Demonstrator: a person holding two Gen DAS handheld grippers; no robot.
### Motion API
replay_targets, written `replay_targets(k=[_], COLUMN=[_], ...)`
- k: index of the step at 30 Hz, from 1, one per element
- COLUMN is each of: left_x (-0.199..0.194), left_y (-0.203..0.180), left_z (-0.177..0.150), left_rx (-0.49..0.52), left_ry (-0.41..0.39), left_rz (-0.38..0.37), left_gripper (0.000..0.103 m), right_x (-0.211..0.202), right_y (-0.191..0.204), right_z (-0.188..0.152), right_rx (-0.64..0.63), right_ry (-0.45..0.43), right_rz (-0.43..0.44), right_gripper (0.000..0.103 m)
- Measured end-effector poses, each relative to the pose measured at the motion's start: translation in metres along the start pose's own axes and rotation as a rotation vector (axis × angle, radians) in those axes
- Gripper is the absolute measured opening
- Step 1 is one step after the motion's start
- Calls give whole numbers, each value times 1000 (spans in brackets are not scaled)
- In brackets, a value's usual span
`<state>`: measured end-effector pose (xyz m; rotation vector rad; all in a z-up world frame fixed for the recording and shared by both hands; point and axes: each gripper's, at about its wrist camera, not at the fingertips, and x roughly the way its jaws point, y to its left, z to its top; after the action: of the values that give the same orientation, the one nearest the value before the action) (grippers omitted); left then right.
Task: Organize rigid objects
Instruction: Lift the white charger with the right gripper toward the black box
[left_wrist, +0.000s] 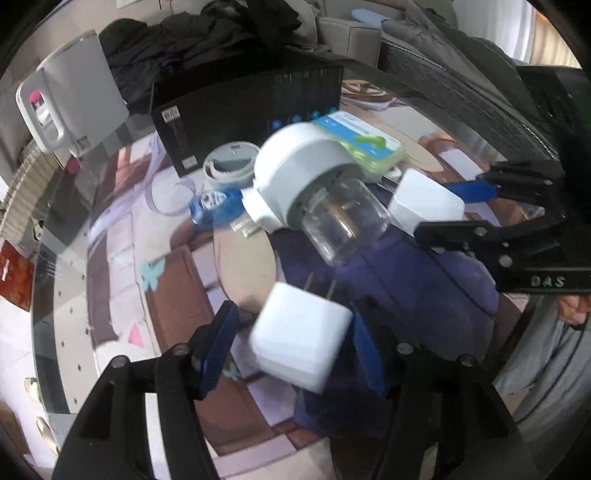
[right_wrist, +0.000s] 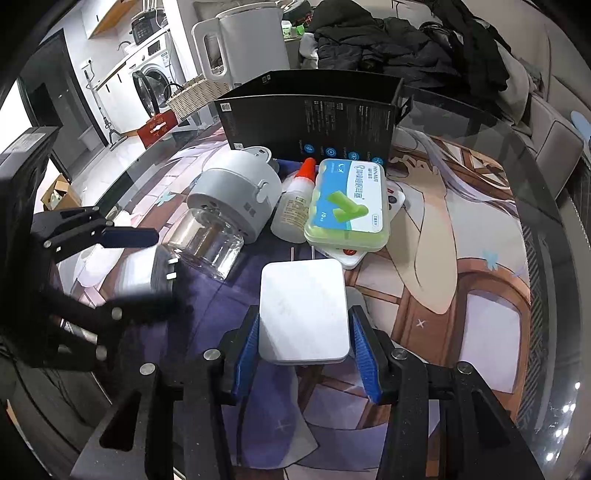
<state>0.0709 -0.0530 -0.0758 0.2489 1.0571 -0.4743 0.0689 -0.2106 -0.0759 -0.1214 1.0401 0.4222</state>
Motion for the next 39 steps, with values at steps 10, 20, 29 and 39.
replay_targets(k=[10, 20, 29, 39], left_x=[-10, 0, -23, -85], left_y=[-10, -11, -16, -8], left_z=[-3, 5, 5, 13], left_rx=[2, -31, -20, -65], left_ry=[-5, -3, -94, -392], left_rz=[-60, 5, 56, 138], left_gripper=[59, 40, 40, 40], right_x=[-2, 3, -9, -56], right_y=[2, 5, 7, 19], right_z=[0, 3, 0, 13], right_rx=[0, -32, -43, -46], right_ry=[0, -13, -45, -278], right_rz=[10, -20, -6, -59], right_gripper=[51, 48, 45, 45])
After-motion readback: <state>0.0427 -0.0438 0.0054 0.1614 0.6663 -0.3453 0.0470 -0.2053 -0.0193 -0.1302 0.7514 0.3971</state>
